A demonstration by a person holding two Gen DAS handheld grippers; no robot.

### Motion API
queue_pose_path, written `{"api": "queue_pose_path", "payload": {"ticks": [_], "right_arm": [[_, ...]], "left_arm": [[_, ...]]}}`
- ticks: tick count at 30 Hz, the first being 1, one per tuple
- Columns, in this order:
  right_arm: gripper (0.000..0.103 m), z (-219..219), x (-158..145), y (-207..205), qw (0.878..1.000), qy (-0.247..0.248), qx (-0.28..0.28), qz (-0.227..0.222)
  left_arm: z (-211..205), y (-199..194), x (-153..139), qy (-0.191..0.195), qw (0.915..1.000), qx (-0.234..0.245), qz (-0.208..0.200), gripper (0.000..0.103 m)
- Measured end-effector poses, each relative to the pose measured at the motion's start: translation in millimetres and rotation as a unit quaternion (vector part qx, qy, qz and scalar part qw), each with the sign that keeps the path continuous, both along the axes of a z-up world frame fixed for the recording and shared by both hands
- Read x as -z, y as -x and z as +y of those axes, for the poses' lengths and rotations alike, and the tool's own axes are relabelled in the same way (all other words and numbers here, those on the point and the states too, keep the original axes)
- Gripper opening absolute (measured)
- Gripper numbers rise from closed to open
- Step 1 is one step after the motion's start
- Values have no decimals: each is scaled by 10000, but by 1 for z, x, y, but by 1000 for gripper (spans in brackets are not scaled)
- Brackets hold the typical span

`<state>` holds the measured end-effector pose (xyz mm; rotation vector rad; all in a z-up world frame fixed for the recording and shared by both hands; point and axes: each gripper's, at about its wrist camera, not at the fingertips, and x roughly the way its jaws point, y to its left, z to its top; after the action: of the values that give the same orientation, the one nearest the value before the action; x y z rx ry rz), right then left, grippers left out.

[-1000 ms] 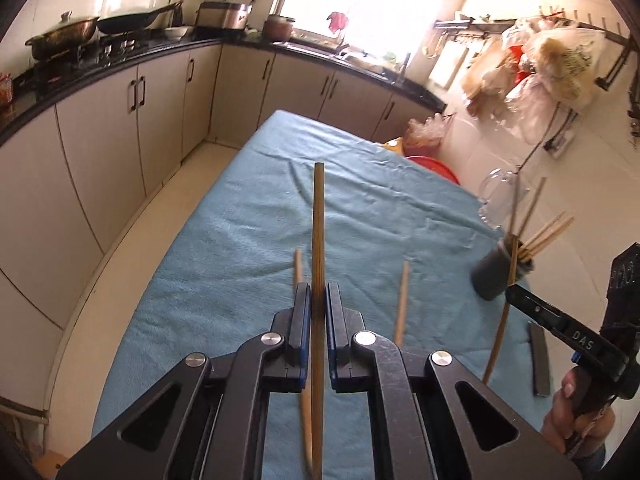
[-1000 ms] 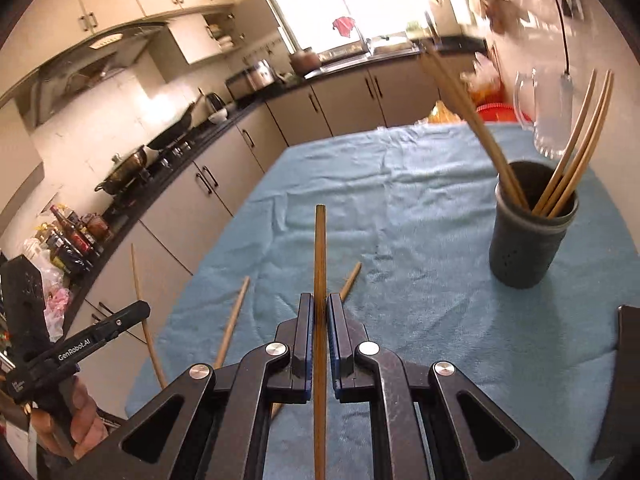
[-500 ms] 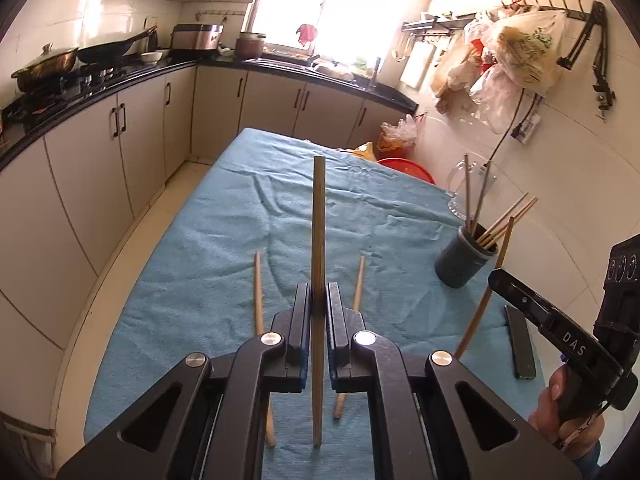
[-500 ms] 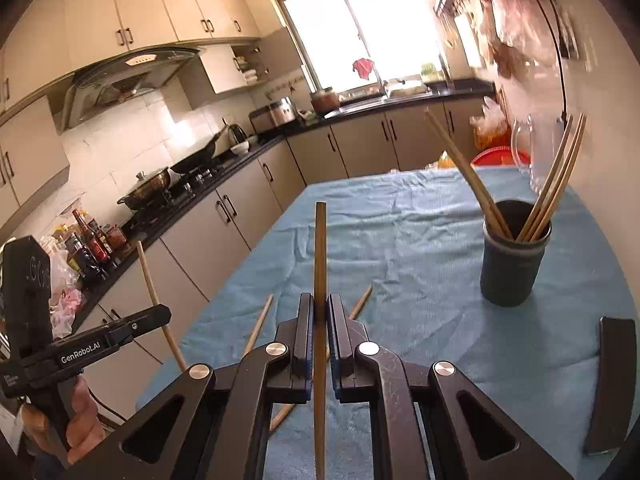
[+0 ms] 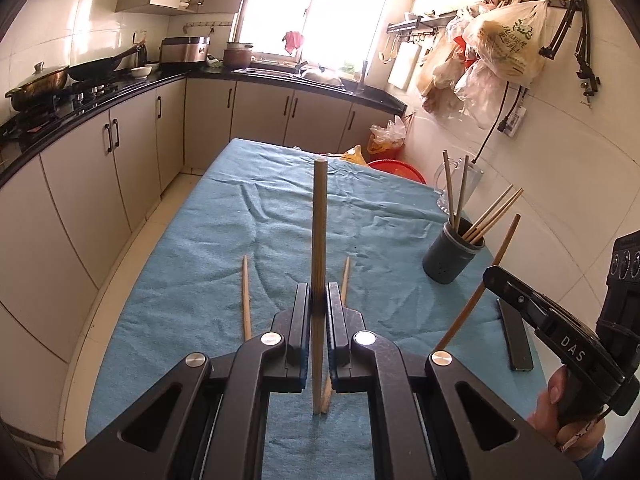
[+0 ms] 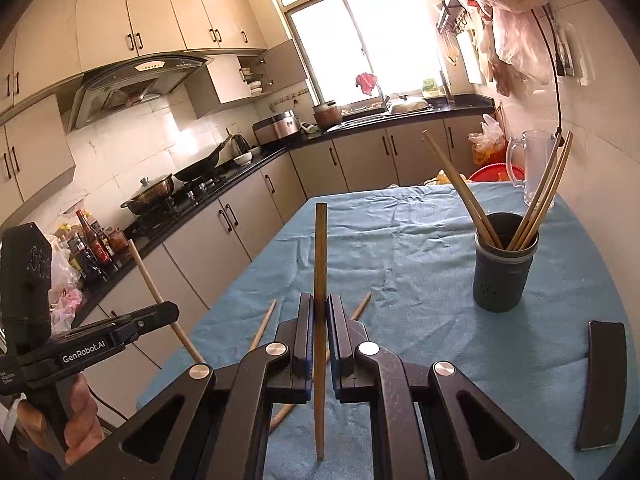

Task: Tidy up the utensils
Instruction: 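Lift both held chopsticks upright and carry them over the black cup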

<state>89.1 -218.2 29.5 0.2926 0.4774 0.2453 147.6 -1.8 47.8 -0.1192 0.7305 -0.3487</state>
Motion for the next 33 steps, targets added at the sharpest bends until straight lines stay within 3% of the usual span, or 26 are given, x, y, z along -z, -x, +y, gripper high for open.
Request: {"api": "queue_pose_path", "payload": {"ticks": [33], "right_arm": [[7,-23,-8,8,9995,-160,223,-149]], "left_arm": [[-10,0,-13,-85,9999,84,-103,7]]}}
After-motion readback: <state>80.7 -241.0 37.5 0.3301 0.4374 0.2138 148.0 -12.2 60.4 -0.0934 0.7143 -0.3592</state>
